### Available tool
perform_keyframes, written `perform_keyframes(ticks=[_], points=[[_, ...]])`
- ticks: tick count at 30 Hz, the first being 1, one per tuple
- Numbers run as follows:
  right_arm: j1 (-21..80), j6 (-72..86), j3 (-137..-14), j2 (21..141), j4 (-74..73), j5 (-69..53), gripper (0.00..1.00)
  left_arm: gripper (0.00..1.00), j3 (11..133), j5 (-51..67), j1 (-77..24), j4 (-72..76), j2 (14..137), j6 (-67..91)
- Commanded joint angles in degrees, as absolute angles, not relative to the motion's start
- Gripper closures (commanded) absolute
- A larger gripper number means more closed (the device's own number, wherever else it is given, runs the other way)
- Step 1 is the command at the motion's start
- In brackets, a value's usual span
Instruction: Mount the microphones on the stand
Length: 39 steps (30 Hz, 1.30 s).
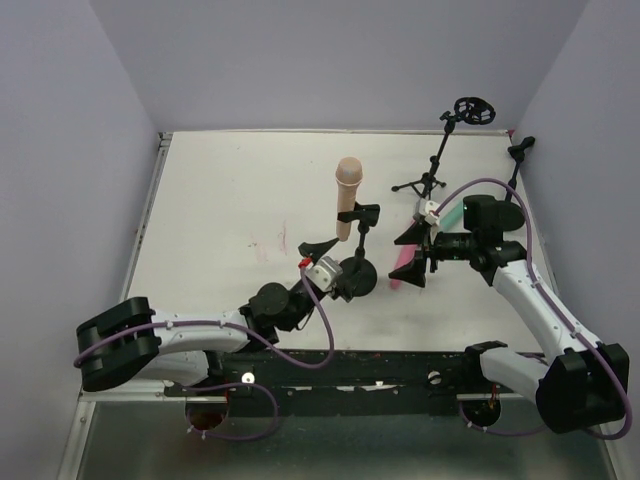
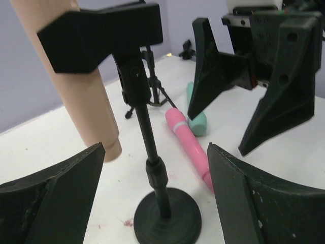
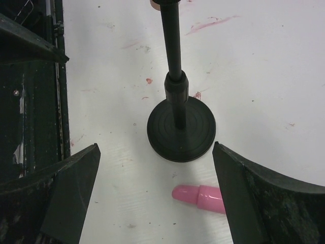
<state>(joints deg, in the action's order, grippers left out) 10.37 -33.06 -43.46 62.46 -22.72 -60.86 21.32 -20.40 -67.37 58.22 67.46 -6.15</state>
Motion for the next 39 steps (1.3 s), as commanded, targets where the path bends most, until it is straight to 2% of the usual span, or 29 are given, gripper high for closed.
perform_keyframes(ticks=[1,5,12,22,36,37,39], points=[[10.0,-33.4,-44.4,61.9,-20.9,-59.6,0.0,0.14,25.6,-28.3,-68.5,68.0,73.7,-12.3],[10.0,-33.1,-44.6,61.2,-21.1,-59.0,0.0,0.31,28.4,-28.2,-68.6,68.9,78.6,-12.7],[9.9,-33.4,-45.1,60.8,-21.9,-58.9,0.0,0.32,32.9,-28.3,-68.9,67.7,83.3,-13.4],[9.9,-33.5,-45.1,61.3,-22.2,-59.0,0.0,0.46,39.2,-33.4,-68.9,67.8,91.7,-14.1],[10.0,-33.7,-45.0,61.7,-22.2,-59.1,0.0,0.55,40.9,-38.5,-68.9,67.6,96.1,-11.4],[10.1,-33.8,-44.9,61.7,-22.2,-59.1,0.0,0.57,41.2,-38.5,-68.8,67.2,96.2,-11.3],[10.0,-33.8,-45.0,61.7,-22.2,-58.9,0.0,0.65,41.5,-38.4,-68.6,66.4,96.2,-10.4]])
